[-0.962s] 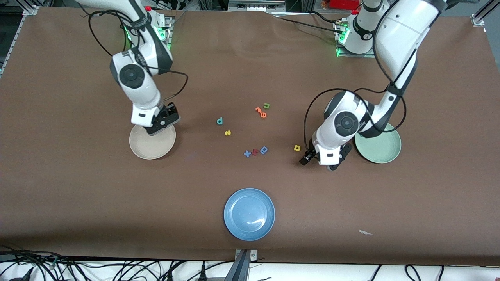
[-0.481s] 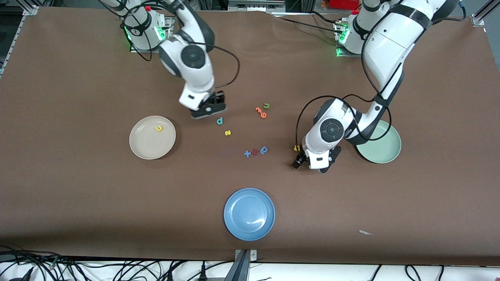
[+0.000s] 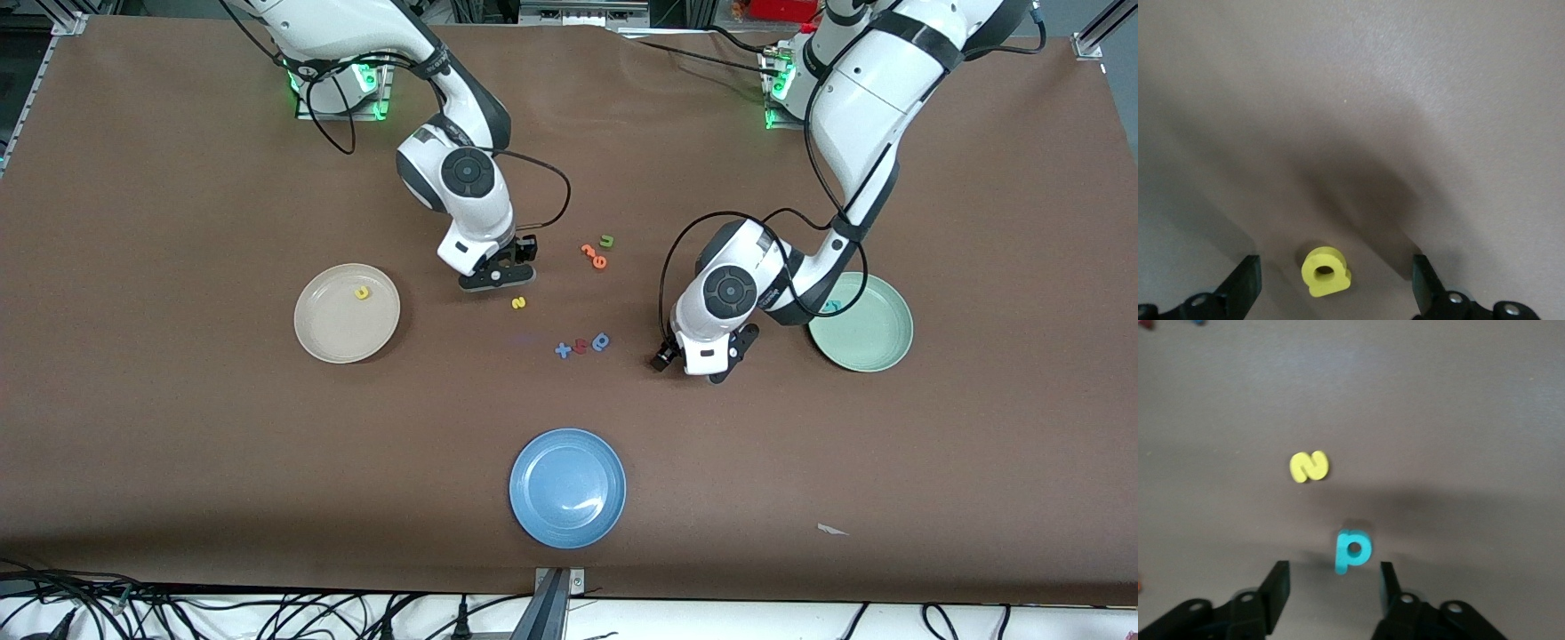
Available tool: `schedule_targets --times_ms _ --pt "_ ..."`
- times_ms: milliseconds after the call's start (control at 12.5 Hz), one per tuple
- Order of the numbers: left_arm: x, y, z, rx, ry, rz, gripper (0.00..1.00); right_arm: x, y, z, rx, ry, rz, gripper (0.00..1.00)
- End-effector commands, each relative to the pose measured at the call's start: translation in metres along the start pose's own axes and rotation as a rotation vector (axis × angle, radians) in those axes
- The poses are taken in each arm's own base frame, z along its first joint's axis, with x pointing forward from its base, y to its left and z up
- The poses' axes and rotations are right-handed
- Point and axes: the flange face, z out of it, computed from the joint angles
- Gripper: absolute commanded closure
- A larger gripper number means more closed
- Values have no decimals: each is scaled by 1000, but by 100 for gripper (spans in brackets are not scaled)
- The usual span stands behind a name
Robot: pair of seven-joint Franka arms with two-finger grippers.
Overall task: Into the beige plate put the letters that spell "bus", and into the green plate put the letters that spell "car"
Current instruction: 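Grasp the teal p with the right gripper while the left gripper grasps a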
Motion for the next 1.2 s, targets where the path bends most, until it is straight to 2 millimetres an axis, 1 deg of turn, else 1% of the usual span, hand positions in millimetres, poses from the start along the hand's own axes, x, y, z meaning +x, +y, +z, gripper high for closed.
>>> schedule_targets --times_ms 0,80,160,241,321,481,561,642,722,882,962,1123 --pt "-1 0 2 17 17 -3 8 3 -3 -1 2 -4 40 42" --pt "-1 -1 7 24 14 -2 18 0 -2 15 -5 -29 49 42" --pt "0 -1 9 27 12 1 31 -2 -3 21 -9 -38 68 43" --pt "0 -1 9 27 12 1 42 -2 -3 23 -11 -38 71 44" --pt "1 -2 9 28 11 -1 50 -2 -4 24 -11 -38 71 45" --pt "1 -2 10 29 11 -1 54 -2 -4 23 -10 -37 70 48" --pt "1 -2 12 31 10 -1 59 -1 -2 24 -12 -35 69 51" --pt "3 -2 11 29 9 -5 70 3 1 24 -13 -31 76 55" --pt "8 -1 8 24 11 -10 83 5 -1 24 -12 -30 75 57" --pt "15 0 -3 15 15 -21 96 3 -2 30 -15 -38 71 57" --pt "23 0 -13 19 20 -28 100 3 -1 32 -16 -39 72 57" --pt "39 -2 -44 4 29 -29 100 2 -2 35 -20 -43 67 57"
